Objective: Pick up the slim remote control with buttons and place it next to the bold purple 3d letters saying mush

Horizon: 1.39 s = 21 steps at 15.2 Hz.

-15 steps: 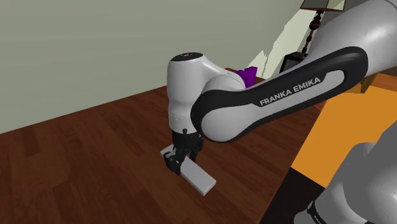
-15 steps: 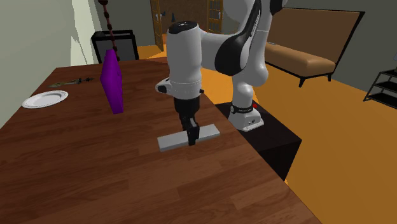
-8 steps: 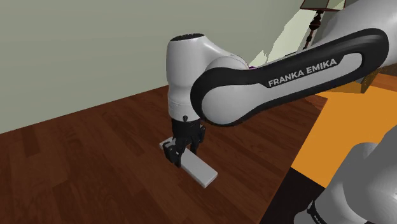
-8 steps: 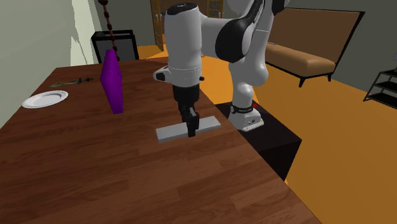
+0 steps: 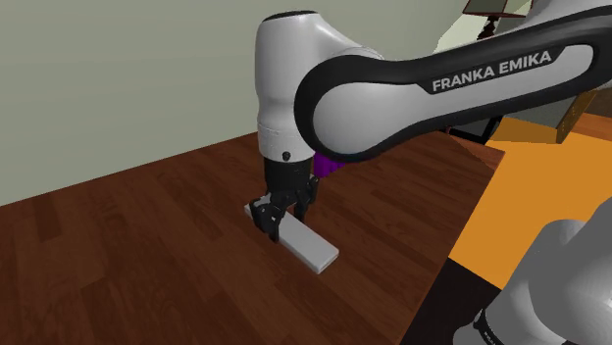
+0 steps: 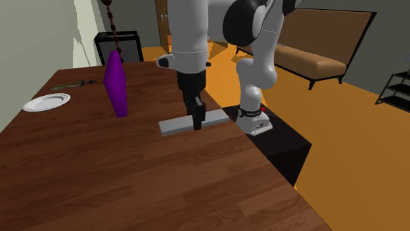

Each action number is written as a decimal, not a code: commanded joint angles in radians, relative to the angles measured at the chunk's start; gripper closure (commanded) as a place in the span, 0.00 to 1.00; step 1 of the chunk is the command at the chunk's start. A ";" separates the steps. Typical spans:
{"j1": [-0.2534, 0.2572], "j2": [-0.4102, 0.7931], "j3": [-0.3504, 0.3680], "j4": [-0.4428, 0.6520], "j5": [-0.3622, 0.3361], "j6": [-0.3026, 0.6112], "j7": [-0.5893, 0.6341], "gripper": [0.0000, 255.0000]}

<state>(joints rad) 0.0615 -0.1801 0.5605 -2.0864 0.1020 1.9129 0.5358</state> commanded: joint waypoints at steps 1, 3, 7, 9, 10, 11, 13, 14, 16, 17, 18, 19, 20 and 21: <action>0.000 -0.007 -0.003 0.021 0.002 -0.027 -0.002 1.00; -0.001 -0.011 -0.005 0.044 0.003 -0.054 -0.003 1.00; -0.003 -0.016 -0.009 0.093 0.004 -0.107 -0.004 1.00; -0.004 -0.018 -0.011 0.118 0.003 -0.134 -0.004 1.00; -0.004 -0.018 -0.012 0.132 0.003 -0.148 -0.004 1.00; -0.004 -0.018 -0.013 0.145 0.003 -0.161 -0.004 1.00; -0.005 -0.017 -0.014 0.173 0.001 -0.188 -0.003 1.00; -0.006 -0.016 -0.015 0.187 0.001 -0.201 -0.002 1.00; -0.007 -0.014 -0.016 0.216 -0.001 -0.228 -0.001 1.00; -0.007 -0.012 -0.016 0.231 -0.002 -0.242 0.000 1.00; -0.008 -0.010 -0.016 0.246 -0.003 -0.255 0.001 1.00; -0.008 -0.008 -0.017 0.261 -0.004 -0.269 0.002 1.00; -0.009 -0.007 -0.017 0.272 -0.005 -0.278 0.002 1.00; -0.018 -0.007 -0.031 0.270 -0.008 -0.278 -0.022 1.00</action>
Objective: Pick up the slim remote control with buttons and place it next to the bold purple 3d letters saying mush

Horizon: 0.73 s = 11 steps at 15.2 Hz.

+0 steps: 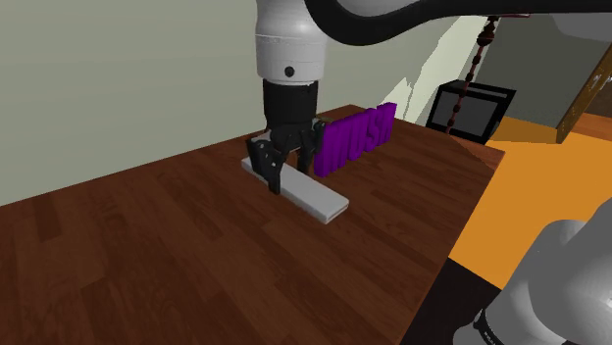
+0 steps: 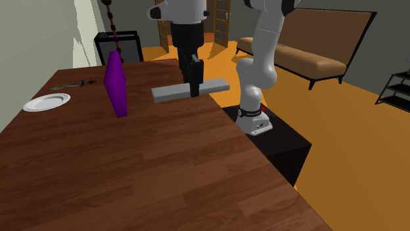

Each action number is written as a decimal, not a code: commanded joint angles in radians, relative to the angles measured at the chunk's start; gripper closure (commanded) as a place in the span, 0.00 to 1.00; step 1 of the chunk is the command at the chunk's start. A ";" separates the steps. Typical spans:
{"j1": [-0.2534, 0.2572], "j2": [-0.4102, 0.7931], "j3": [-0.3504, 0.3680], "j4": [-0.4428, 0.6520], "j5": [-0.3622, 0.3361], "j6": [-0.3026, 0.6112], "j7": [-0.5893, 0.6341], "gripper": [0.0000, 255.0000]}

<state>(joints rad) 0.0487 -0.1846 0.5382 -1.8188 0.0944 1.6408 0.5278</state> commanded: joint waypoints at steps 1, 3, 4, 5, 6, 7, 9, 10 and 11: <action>-0.015 -0.002 -0.024 0.002 -0.004 -0.006 -0.038 1.00; -0.035 0.003 -0.052 0.004 -0.012 -0.005 -0.084 1.00; -0.044 0.008 -0.065 0.006 -0.016 -0.005 -0.106 1.00; -0.054 0.013 -0.078 0.010 -0.021 -0.005 -0.128 1.00; -0.064 0.019 -0.091 0.015 -0.026 -0.005 -0.150 1.00; -0.074 0.027 -0.104 0.021 -0.031 -0.005 -0.171 1.00; -0.093 0.045 -0.127 0.037 -0.043 -0.006 -0.213 1.00; -0.103 0.055 -0.139 0.047 -0.049 -0.007 -0.233 1.00; -0.112 0.066 -0.151 0.058 -0.055 -0.008 -0.253 1.00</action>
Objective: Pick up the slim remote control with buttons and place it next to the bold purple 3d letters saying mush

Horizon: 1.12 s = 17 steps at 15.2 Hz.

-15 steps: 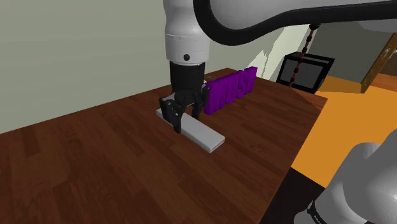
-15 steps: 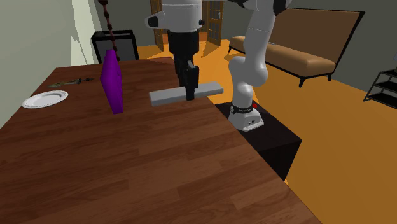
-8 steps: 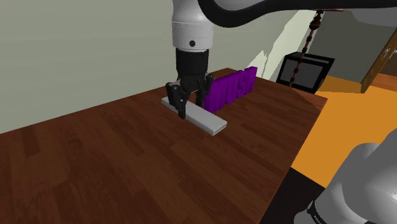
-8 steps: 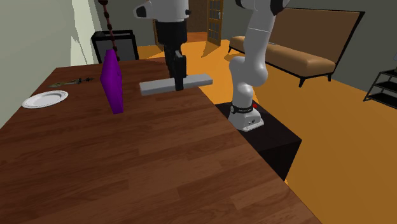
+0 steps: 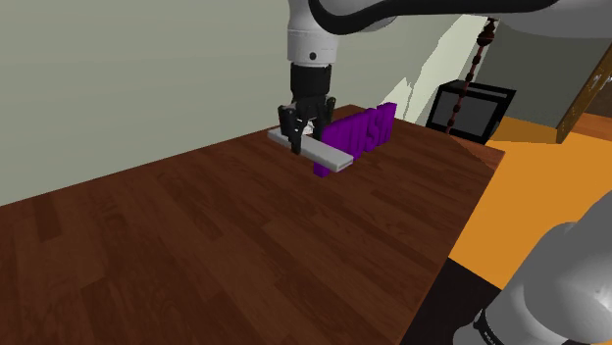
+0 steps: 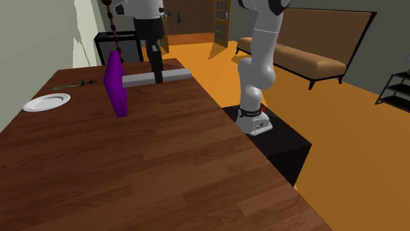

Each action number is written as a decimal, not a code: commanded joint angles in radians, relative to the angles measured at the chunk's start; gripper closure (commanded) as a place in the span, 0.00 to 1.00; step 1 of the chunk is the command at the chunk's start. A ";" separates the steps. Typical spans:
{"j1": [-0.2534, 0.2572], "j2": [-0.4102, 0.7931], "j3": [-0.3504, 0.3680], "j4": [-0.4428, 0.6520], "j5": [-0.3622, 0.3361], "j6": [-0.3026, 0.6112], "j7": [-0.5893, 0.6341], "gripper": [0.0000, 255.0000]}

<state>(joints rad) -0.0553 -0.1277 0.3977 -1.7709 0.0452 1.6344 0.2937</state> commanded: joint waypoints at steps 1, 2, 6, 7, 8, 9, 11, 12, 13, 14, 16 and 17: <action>-0.018 0.022 -0.021 0.022 -0.011 -0.002 -0.038 1.00; -0.028 0.035 -0.032 0.036 -0.018 -0.004 -0.057 1.00; -0.064 0.097 -0.072 0.102 -0.042 -0.012 -0.131 1.00; -0.073 0.115 -0.081 0.122 -0.048 -0.016 -0.149 1.00; -0.082 0.134 -0.090 0.144 -0.054 -0.019 -0.166 1.00; -0.091 0.153 -0.099 0.167 -0.061 -0.023 -0.183 1.00; -0.108 0.195 -0.115 0.218 -0.072 -0.033 -0.217 1.00; -0.116 0.218 -0.123 0.246 -0.078 -0.039 -0.233 1.00; -0.124 0.242 -0.130 0.276 -0.084 -0.046 -0.249 1.00; -0.132 0.266 -0.138 0.308 -0.090 -0.054 -0.265 1.00; -0.146 0.320 -0.151 0.378 -0.101 -0.072 -0.296 1.00; -0.153 0.348 -0.158 0.418 -0.107 -0.083 -0.311 1.00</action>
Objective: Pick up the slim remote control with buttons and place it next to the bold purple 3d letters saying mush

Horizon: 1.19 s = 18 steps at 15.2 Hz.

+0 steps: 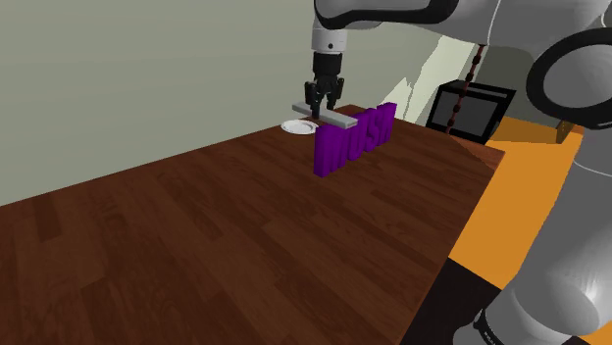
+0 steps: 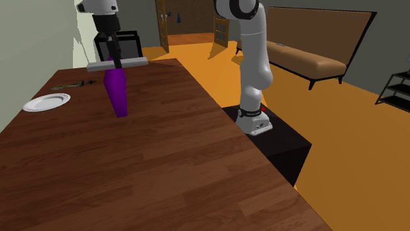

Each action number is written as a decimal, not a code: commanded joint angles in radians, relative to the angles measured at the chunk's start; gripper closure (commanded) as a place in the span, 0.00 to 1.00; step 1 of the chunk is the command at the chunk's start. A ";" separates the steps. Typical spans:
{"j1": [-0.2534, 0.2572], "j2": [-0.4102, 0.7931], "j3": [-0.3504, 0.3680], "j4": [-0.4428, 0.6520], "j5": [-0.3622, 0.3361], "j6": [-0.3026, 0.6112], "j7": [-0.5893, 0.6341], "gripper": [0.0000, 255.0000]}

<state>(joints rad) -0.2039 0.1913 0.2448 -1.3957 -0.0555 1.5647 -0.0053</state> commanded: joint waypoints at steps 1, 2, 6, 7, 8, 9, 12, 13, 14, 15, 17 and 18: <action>-0.011 0.059 -0.011 0.084 -0.012 -0.025 -0.027 1.00; -0.018 0.095 -0.018 0.134 -0.018 -0.040 -0.044 1.00; -0.023 0.076 -0.019 0.053 -0.014 0.023 -0.045 1.00; -0.024 0.073 -0.020 0.035 -0.013 0.038 -0.045 1.00; -0.025 0.070 -0.020 0.017 -0.013 0.053 -0.045 1.00; -0.026 0.067 -0.020 -0.001 -0.012 0.068 -0.045 1.00; -0.028 0.060 -0.021 -0.051 -0.011 0.111 -0.045 1.00; -0.029 0.058 -0.021 -0.066 -0.010 0.125 -0.044 1.00; -0.029 0.057 -0.021 -0.082 -0.010 0.139 -0.044 1.00; -0.030 0.056 -0.021 -0.097 -0.010 0.153 -0.044 1.00; -0.031 0.055 -0.022 -0.125 -0.010 0.181 -0.044 1.00; -0.031 0.054 -0.022 -0.139 -0.010 0.194 -0.043 1.00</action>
<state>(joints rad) -0.2356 0.2439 0.2230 -1.5245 -0.0650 1.7455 -0.0497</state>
